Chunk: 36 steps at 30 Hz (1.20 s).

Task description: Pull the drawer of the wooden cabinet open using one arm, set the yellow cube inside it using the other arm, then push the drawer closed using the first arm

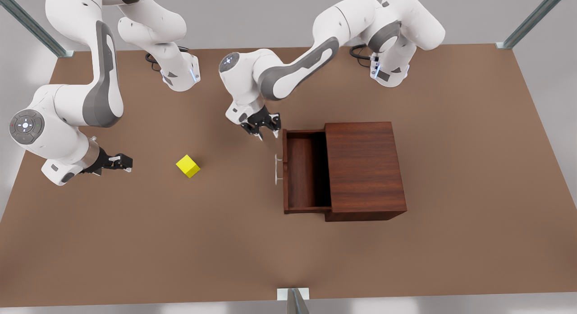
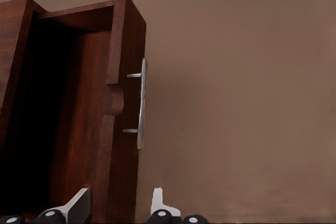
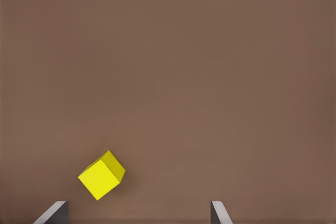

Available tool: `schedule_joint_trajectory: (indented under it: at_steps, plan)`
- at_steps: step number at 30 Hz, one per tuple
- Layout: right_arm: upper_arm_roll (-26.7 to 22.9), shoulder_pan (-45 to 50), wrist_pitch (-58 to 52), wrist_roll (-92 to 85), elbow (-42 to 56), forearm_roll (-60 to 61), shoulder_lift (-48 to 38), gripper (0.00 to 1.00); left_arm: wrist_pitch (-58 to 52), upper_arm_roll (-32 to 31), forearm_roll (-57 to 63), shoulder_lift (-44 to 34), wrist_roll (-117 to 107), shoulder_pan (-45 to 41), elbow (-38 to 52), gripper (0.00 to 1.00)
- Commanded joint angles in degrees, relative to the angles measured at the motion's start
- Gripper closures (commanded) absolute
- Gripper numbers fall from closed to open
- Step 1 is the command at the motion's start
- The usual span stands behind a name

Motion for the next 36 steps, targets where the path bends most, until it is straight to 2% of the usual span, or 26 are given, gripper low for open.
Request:
schedule_joint_trajectory:
  at_steps: [1, 2, 3, 4, 7, 8, 9, 10, 11, 13, 16, 19, 29, 31, 34, 36]
  plan:
    - [-0.02, 0.0, -0.03, 0.03, 0.03, 0.05, -0.06, 0.0, -11.83, -1.4, -2.56, -2.18, 4.64, -0.03, 1.89, 0.0]
    - [-0.02, 0.0, -0.03, 0.03, 0.03, 0.05, -0.06, 0.0, -12.63, -1.32, -2.91, -2.53, 6.14, 0.94, 1.89, 0.0]
    - [-0.02, 0.0, -0.03, 1.17, 0.03, 0.22, -0.06, 0.0, -12.63, -1.4, -7.91, -2.62, 9.64, 5.41, 1.72, 0.0]
    - [-0.02, 0.09, -0.2, 4.41, 0.38, 0.13, -0.06, 0.0, -14.56, -1.4, -16.08, -7.0, 17.2, 12.61, 0.49, 0.0]
    - [0.16, 6.76, -0.91, 8.2, 1.7, 0.93, 0.03, 0.0, -18.26, -1.4, -29.63, -19.05, 52.96, 42.94, -14.53, 0.0]
    - [0.16, 8.43, -0.99, 11.71, 1.7, 0.57, -0.06, 0.0, -4.42, -0.79, -29.37, -28.78, 59.39, 47.6, -30.66, 0.0]
    - [0.16, 10.9, -0.91, 17.07, 1.7, 0.49, -0.06, 0.0, 18.13, 1.31, -29.54, -42.7, 66.69, 50.25, -55.06, 0.0]
    - [0.16, 12.3, -0.91, 24.88, 1.7, 0.57, 0.03, 0.0, 15.42, 1.94, -29.19, -39.28, 65.21, 50.25, -46.64, 0.0]
    - [0.16, 13.53, -0.91, 32.45, 1.87, 0.49, 0.82, 0.0, 10.31, 2.46, -29.37, -39.44, 62.92, 50.34, -43.11, 0.0]
    - [0.68, 15.03, -0.82, 47.56, 4.86, 1.89, 3.89, 0.0, 10.4, 2.29, -29.02, -39.18, 61.69, 50.16, -43.02, 0.0]
    - [0.16, 14.33, -0.12, 57.86, 5.39, 2.77, 4.95, 0.0, 10.58, 3.52, -26.29, -39.18, 62.13, 50.34, -42.84, 0.0]
    - [-3.27, 13.1, 2.7, 57.69, 4.77, 2.86, 5.39, 0.0, 10.84, 3.96, -26.2, -39.18, 62.13, 50.34, -42.84, 0.0]
    - [-3.27, 8.18, 15.18, 56.81, -1.99, 8.22, 9.26, 0.0, 11.81, 3.96, -25.32, -39.89, 62.21, 50.07, -42.93, 0.0]
    - [-3.27, 6.68, 16.23, 55.67, -3.22, 8.48, 9.26, 0.0, 6.1, 4.84, -26.11, -40.76, 62.48, 50.25, -43.11, 0.0]
    - [-3.27, 6.24, 23.26, 51.8, -17.11, 8.57, 1.79, 0.0, 1.87, 4.57, -26.55, -41.03, 61.77, 50.25, -43.46, 0.0]
    - [-3.18, 6.24, 23.7, 52.59, -19.66, 8.57, 1.09, 0.0, 1.87, 4.92, -27.08, -41.03, 61.95, 50.25, -43.02, 0.0]
